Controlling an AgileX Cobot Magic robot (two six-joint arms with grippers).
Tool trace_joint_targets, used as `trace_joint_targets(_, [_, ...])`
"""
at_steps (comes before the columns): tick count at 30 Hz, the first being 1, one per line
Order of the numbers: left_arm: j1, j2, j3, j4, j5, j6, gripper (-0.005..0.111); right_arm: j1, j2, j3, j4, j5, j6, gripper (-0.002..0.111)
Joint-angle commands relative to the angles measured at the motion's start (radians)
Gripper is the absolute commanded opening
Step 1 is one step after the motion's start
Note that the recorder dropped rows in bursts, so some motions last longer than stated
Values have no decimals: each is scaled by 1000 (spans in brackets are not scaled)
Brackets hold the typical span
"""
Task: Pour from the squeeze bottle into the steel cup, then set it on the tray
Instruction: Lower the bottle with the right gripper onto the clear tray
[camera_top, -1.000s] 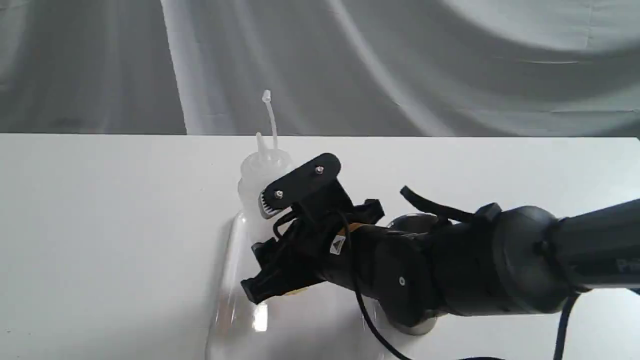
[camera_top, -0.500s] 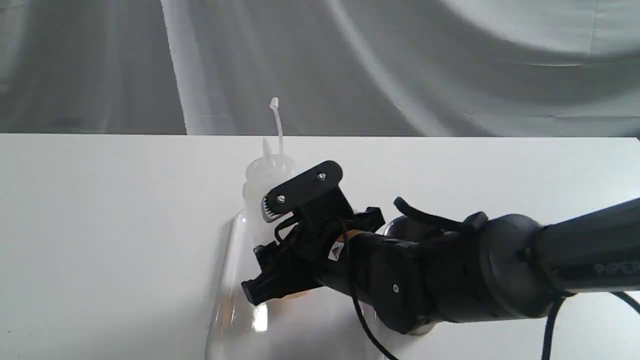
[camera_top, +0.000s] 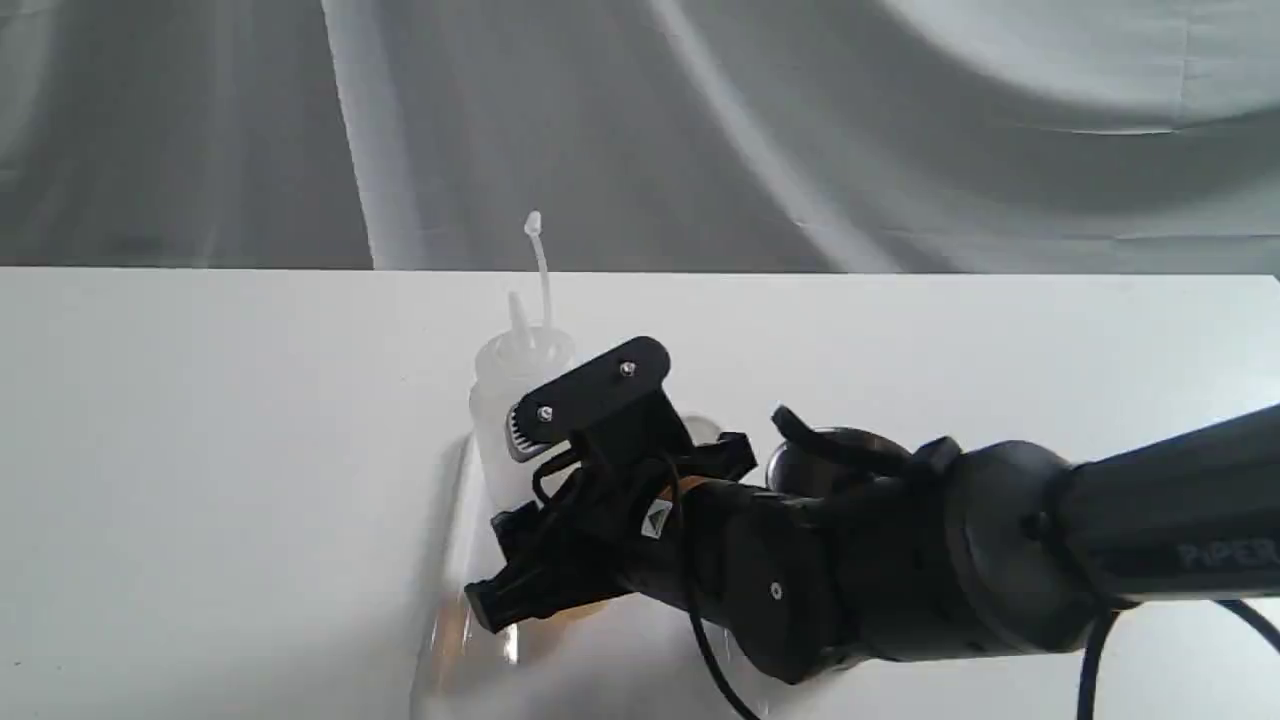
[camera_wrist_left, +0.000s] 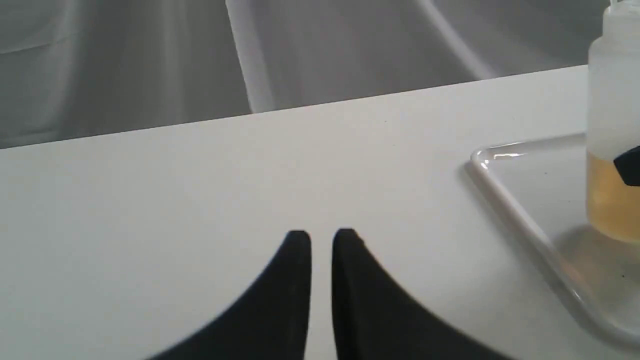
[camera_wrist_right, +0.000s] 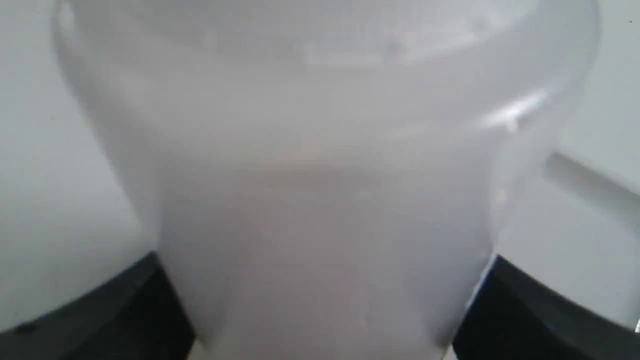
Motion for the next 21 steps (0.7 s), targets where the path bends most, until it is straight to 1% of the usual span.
trace_joint_targets(1, [-3,-5,4,1,-7,-2,8,0,-12,5,6,-17,-5,49])
trace_joint_targets(21, [-3,-5,4,1,-7,-2,8,0,-12,5,11,43,-5,49])
